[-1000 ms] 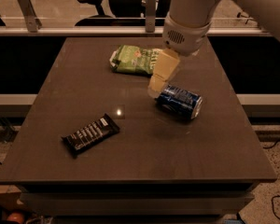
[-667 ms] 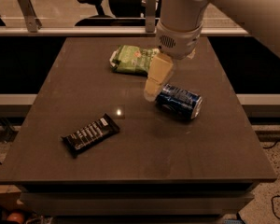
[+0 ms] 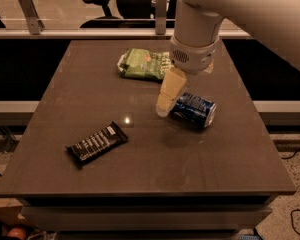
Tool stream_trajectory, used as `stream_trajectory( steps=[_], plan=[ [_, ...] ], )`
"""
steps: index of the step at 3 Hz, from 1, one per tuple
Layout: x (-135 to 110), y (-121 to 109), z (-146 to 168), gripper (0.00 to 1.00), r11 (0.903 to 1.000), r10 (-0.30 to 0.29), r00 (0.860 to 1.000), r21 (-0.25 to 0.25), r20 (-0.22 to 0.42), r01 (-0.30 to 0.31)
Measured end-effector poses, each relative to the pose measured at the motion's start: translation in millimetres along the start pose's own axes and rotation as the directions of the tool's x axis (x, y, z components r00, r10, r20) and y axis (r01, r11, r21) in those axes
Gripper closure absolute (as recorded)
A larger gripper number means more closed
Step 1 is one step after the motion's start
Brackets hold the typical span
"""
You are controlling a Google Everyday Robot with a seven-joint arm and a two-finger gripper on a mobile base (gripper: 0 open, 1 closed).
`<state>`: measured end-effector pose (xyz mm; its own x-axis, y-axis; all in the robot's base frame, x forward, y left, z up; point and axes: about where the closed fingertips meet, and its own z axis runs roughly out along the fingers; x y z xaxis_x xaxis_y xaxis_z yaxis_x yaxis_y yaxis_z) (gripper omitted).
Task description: Place pepsi can upright
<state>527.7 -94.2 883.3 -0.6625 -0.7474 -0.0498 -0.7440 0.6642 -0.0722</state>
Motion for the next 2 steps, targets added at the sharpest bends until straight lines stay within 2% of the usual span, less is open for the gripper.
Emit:
stream_trajectory(
  steps=[2],
  plan=[
    [25.1, -4.1, 12.5, 0.0, 0.9979, 0.062, 0.998, -0.023, 0.024, -0.061]
  ],
)
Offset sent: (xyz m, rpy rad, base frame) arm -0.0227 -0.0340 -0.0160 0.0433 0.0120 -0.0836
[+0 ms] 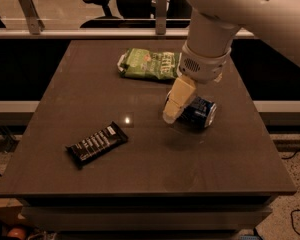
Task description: Place pepsi can upright
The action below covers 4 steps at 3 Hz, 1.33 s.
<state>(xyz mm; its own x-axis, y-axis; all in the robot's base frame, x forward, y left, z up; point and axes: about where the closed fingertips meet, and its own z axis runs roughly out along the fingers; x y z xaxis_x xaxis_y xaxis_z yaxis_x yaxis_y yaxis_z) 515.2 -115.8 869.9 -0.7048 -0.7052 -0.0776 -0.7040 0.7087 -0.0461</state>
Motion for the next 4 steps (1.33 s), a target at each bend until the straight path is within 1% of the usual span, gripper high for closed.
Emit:
stream_trajectory(
  steps=[1, 2, 3, 4],
  plan=[
    [2, -3, 0, 0.0, 0.9995, -0.021, 1.0, 0.026, 0.011, 0.021],
    [2, -13, -2, 0.0, 0.9971, -0.056, 0.998, 0.053, 0.018, 0.055],
    [-3, -18, -2, 0.0, 0.9938, -0.092, 0.995, 0.065, 0.026, 0.09],
    [-9, -17, 4, 0.0, 0.992, -0.12, 0.992, 0.043, 0.034, 0.119]
  ],
)
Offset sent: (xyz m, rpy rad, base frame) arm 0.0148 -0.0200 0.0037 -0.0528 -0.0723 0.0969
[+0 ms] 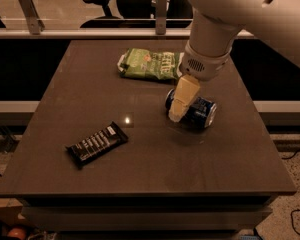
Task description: Place pepsi can upright
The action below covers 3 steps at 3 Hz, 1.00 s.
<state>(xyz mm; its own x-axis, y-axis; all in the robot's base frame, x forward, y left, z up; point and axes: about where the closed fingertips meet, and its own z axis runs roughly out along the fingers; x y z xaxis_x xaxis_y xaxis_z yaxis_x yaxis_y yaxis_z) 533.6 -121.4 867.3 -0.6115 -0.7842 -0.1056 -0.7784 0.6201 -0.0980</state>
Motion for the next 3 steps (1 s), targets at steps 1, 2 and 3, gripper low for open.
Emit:
stream_trajectory(
  steps=[1, 2, 3],
  plan=[
    [-7.9, 3.5, 8.2, 0.0, 0.9991, -0.022, 1.0, -0.037, 0.004, 0.023],
    [-12.6, 6.1, 13.1, 0.0, 0.9979, -0.03, 1.0, -0.057, 0.009, 0.03],
    [-12.9, 6.4, 13.4, 0.0, 0.9979, -0.03, 1.0, -0.058, 0.009, 0.03]
  ],
)
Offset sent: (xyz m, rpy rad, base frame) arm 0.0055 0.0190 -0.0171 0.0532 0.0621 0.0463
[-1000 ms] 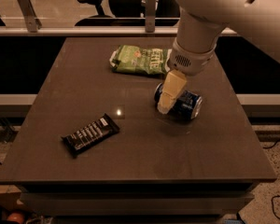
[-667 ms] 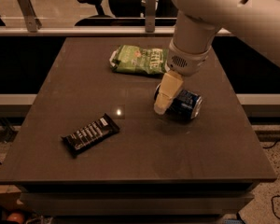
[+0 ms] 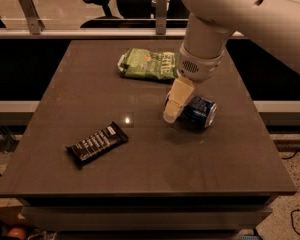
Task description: Place pepsi can upright
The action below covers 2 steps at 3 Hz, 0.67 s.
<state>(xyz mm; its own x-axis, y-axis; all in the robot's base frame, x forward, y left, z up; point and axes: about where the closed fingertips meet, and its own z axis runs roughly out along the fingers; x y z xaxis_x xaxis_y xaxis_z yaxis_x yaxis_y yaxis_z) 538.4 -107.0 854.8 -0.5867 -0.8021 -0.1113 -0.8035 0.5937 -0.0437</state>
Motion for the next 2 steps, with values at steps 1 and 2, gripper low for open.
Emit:
stream_trajectory(
  steps=[1, 2],
  plan=[
    [0.2, 3.3, 6.7, 0.0, 0.9998, 0.021, 1.0, -0.002, -0.012, -0.021],
    [0.6, 6.7, 12.9, 0.0, 0.9993, 0.037, 0.999, -0.001, -0.036, -0.037]
  ],
)
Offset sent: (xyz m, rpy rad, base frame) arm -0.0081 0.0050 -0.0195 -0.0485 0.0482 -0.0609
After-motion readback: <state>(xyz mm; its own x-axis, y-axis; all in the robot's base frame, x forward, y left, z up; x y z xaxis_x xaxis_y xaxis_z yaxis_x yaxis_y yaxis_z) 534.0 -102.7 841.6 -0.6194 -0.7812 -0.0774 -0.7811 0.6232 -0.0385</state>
